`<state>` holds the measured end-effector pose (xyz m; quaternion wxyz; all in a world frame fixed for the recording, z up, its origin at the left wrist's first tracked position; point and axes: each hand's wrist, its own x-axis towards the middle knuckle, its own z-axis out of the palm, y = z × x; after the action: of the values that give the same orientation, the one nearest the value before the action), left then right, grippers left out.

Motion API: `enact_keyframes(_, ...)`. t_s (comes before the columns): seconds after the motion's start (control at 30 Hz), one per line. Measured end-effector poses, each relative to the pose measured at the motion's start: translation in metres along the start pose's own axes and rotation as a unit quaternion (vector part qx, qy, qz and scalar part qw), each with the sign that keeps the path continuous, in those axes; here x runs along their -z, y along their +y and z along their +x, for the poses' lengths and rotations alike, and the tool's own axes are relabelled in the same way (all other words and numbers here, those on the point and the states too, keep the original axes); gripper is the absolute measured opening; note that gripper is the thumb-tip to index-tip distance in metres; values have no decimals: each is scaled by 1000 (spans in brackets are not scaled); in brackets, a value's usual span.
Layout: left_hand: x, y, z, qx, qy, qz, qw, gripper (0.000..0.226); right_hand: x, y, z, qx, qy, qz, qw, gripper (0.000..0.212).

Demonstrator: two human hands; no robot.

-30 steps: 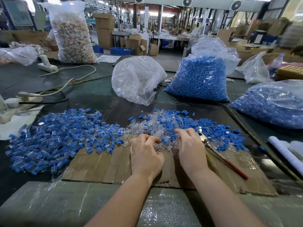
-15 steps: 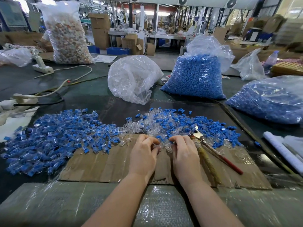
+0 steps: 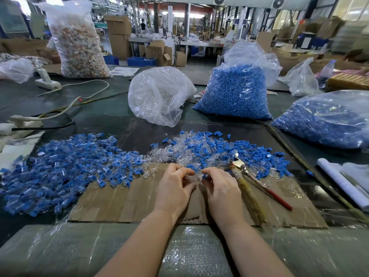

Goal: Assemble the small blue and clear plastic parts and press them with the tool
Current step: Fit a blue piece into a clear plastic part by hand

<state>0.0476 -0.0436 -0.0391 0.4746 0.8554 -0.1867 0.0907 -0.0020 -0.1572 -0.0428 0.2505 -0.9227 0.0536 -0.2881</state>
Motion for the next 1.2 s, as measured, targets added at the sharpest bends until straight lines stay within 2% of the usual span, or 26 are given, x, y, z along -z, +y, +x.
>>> enact_keyframes(0.2, 2, 2, -1, 40, 30, -41, 998, 13, 3, 1, -1, -11, 1, 41, 999, 5)
enact_keyframes(0.4, 4, 4, -4, 68, 14, -100, 993, 29, 4, 1, 0, -9, 7, 70, 998, 8)
enact_keyframes(0.5, 4, 4, -3, 58, 3, -90, 994, 26, 5, 0, 0, -9, 13, 81, 997, 9)
enact_keyframes(0.7, 4, 2, -3, 51, -14, -113, 992, 37, 3, -1, -1, -19, 15, 48, 999, 8)
enact_keyframes(1.0, 3, 0, 0, 64, -45, -165, 983, 26, 1, -4, 0, 1, 11, -19, 1000, 12)
enact_keyframes(1.2, 7, 1, 1, 79, -36, -178, 980, 20, 4, -4, -1, 24, 17, 19, 999, 6)
